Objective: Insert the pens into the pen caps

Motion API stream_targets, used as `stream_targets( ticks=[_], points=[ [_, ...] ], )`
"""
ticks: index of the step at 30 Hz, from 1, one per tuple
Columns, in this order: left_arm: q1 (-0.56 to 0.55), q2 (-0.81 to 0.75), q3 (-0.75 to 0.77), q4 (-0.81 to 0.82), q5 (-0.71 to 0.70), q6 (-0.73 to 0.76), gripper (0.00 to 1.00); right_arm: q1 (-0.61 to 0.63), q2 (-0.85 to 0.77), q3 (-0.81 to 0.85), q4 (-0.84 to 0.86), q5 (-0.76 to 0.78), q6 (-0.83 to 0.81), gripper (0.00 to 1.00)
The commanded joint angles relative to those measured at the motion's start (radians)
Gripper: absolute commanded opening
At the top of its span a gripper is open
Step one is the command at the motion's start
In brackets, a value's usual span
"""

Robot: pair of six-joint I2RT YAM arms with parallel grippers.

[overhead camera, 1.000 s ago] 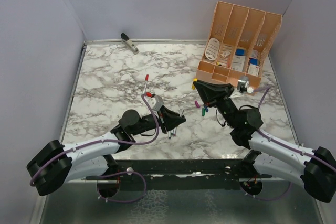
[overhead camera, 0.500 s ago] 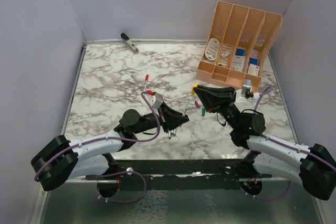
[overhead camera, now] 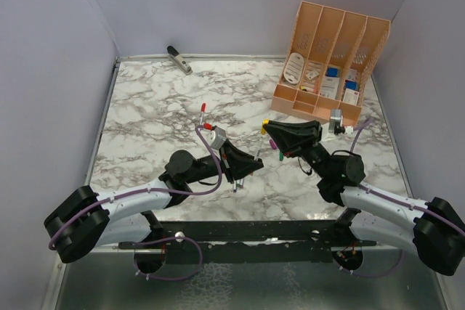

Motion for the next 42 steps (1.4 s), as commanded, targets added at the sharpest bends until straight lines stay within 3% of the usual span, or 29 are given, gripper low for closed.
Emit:
stream_targets(
  ticks=[1,42],
  points=[
    [0.003,-0.016,0.016,0.045,0.024,-0.010,0.00,0.002,-0.018,-0.018,-0.029,-0.023,0.000,0.01],
    [0.002,-0.015,0.003,0.082,-0.042,-0.010,0.00,0.002,0.014,-0.066,-0.016,-0.064,0.079,0.01]
  ],
)
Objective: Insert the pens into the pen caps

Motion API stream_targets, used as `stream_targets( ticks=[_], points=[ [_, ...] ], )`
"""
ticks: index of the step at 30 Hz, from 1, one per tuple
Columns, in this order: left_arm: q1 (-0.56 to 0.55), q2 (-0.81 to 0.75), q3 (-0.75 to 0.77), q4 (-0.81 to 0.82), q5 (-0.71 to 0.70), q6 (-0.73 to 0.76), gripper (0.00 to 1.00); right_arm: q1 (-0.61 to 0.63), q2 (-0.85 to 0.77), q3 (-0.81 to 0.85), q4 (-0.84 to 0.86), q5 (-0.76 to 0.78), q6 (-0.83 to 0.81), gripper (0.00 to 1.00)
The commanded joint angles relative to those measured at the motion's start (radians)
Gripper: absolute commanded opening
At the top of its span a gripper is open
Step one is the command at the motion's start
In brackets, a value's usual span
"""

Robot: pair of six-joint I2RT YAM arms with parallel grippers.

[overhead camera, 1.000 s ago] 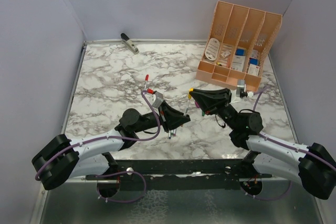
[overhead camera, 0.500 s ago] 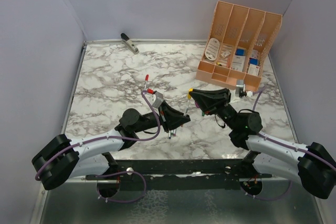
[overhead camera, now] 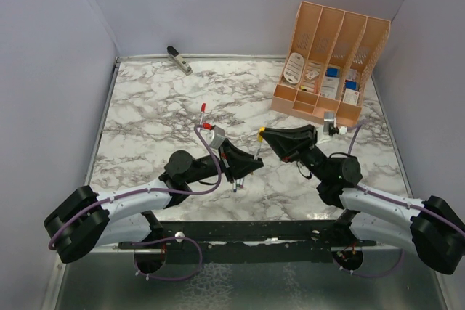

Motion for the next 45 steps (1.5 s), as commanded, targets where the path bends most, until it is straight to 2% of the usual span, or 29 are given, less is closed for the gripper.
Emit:
stream_targets(
  ticks=[1,17,33,40,45],
  points=[
    [0.003,-0.015,0.003,0.075,-0.038,-0.002,0.00,0.002,0.009,-0.020,-0.008,-0.057,0.020,0.01],
    [0.003,-0.020,0.033,0.076,-0.083,0.046,0.00,0.007,0.026,-0.030,-0.104,-0.097,0.046,0.01],
    [0.036,-0.096,0.080,0.037,-0.121,0.115,0.00,0.054,0.069,-0.066,-0.263,-0.086,0.006,0.01],
    [0.043,-0.107,0.087,0.041,-0.116,0.114,0.00,0.093,0.157,-0.065,-0.267,-0.073,-0.015,0.01],
    [0.048,-0.126,0.077,0.037,-0.121,0.112,0.00,0.101,0.160,-0.065,-0.260,-0.053,-0.021,0.01]
  ],
)
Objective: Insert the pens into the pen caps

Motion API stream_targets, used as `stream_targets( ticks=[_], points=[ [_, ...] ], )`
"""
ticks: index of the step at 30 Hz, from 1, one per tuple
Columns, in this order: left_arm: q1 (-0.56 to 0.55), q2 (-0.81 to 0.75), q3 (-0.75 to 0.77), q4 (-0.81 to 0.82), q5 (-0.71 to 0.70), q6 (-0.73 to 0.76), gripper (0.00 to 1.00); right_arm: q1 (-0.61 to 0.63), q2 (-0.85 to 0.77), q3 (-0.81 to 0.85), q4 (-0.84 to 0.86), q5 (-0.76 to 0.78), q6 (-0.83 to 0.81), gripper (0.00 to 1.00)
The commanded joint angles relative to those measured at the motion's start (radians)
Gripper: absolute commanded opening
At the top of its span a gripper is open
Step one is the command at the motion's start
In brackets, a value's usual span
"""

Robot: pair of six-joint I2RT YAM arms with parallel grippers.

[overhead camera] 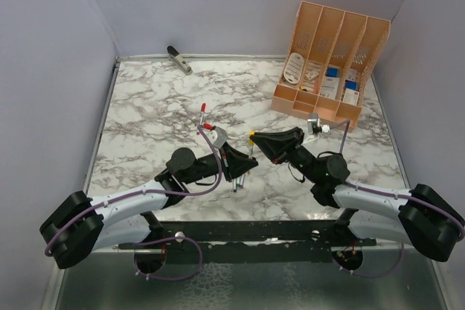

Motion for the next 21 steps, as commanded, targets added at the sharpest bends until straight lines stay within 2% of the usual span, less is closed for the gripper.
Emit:
stream_targets(
  ticks=[1,8,19,21],
  points=[
    [0.016,-0.081,0.073,0.225,-0.067,0.023,0.00,0.043,0.027,-0.046,-0.218,-0.086,-0.021,0.01],
    [0.033,-0.141,0.038,0.196,-0.116,0.032,0.00,0.044,-0.032,-0.023,-0.321,-0.070,-0.078,0.01],
    [0.058,-0.119,0.079,0.099,-0.081,0.019,0.00,0.045,-0.043,0.029,-0.337,-0.068,-0.105,0.01],
    [0.059,-0.092,0.089,0.066,-0.068,0.005,0.00,0.045,-0.049,0.065,-0.353,-0.056,-0.122,0.08]
  ],
)
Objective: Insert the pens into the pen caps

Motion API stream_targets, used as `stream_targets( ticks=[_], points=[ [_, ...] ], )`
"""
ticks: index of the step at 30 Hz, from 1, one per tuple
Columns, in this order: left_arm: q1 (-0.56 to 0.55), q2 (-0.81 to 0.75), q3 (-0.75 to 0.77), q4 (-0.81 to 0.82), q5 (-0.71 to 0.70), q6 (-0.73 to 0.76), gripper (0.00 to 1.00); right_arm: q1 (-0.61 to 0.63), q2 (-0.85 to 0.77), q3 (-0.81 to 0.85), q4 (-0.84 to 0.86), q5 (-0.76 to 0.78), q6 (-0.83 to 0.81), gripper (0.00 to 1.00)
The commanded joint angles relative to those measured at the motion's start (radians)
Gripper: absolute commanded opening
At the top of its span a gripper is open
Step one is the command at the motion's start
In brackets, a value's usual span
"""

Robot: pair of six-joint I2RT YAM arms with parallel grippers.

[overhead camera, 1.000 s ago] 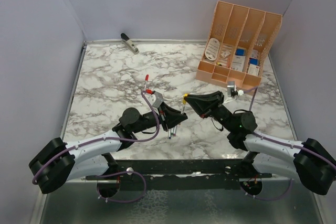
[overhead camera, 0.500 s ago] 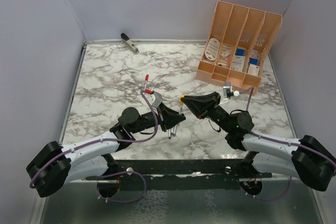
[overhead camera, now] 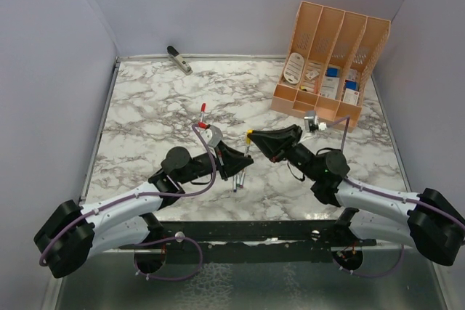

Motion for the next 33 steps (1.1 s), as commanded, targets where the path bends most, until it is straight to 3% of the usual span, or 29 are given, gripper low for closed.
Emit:
stream_targets(
  ticks=[1,7,11,17,21,24,33],
  points=[
    [0.028,0.009,0.096,0.150,-0.062,-0.016,0.00,0.023,0.009,0.038,-0.246,-0.061,-0.059,0.13],
    [0.028,0.043,0.107,0.033,-0.079,-0.008,0.00,0.023,-0.019,0.130,-0.295,-0.011,-0.128,0.36],
    [0.030,0.047,0.113,-0.088,-0.135,0.018,0.00,0.023,-0.073,0.144,-0.321,0.053,-0.170,0.44],
    [0.080,0.072,0.156,-0.326,-0.254,0.066,0.00,0.023,-0.196,0.129,-0.406,0.185,-0.219,0.46],
    [0.180,0.133,0.213,-0.475,-0.285,0.094,0.00,0.023,-0.260,0.154,-0.549,0.334,-0.227,0.46],
    [0.262,0.222,0.292,-0.565,-0.287,0.128,0.00,0.023,-0.272,0.182,-0.647,0.420,-0.222,0.46],
    [0.374,0.599,0.625,-0.848,-0.308,0.222,0.00,0.023,-0.279,0.179,-0.712,0.417,-0.209,0.44]
  ],
)
